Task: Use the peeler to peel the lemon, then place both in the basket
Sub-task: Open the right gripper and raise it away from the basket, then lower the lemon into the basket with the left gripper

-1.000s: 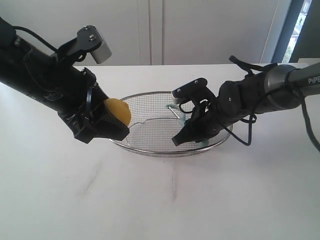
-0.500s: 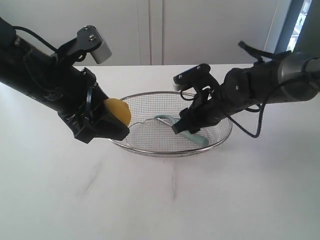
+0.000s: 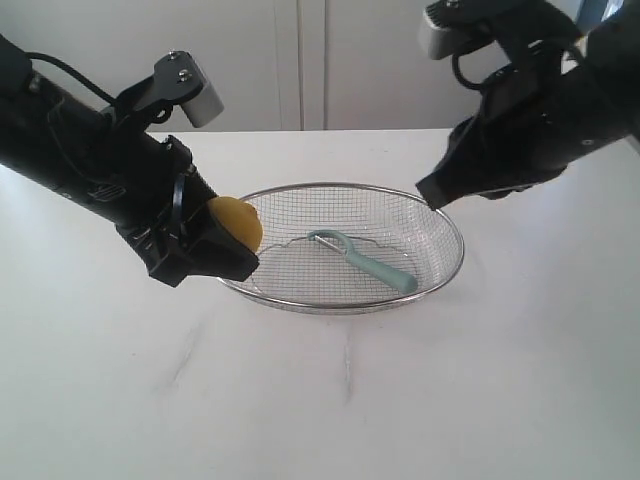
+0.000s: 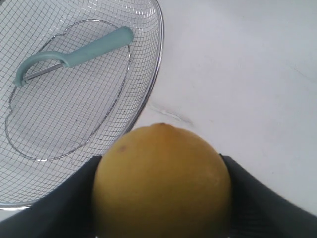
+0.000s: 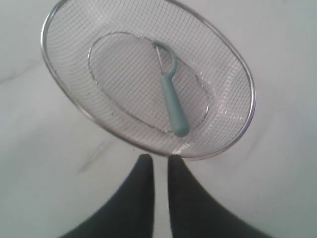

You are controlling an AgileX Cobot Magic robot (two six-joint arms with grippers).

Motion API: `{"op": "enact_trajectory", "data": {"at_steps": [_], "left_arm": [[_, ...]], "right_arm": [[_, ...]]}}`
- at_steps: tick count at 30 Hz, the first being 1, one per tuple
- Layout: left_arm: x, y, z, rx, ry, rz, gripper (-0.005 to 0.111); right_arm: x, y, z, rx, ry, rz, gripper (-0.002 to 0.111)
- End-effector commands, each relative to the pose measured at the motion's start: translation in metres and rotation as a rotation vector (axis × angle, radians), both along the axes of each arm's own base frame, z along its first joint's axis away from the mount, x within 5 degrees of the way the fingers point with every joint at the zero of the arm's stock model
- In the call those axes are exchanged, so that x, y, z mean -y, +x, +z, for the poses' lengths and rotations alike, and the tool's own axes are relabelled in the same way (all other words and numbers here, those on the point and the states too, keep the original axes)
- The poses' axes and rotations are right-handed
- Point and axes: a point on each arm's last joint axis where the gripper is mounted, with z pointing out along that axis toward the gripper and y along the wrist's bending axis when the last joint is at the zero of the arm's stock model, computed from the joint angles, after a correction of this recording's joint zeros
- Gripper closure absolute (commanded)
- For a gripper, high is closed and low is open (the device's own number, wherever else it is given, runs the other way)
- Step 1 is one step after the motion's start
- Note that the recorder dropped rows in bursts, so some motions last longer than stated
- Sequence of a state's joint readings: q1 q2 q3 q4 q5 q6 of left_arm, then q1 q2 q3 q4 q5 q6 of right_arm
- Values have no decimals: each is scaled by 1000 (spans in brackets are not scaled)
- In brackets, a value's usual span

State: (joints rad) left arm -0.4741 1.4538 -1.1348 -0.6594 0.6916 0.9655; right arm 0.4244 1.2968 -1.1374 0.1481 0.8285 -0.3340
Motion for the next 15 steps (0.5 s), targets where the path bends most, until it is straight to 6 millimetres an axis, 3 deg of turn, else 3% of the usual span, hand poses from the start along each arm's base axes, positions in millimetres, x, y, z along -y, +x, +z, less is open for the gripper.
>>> {"op": "enact_trajectory", "data": {"at_steps": [1, 15], "left_arm": [[1, -5, 3, -19, -24, -2, 107], [1, -6, 2, -27, -22, -10, 107]], "right_arm": [[13, -27, 15, -53, -30, 10, 108], [17, -34, 21, -33, -27, 17, 108]]}}
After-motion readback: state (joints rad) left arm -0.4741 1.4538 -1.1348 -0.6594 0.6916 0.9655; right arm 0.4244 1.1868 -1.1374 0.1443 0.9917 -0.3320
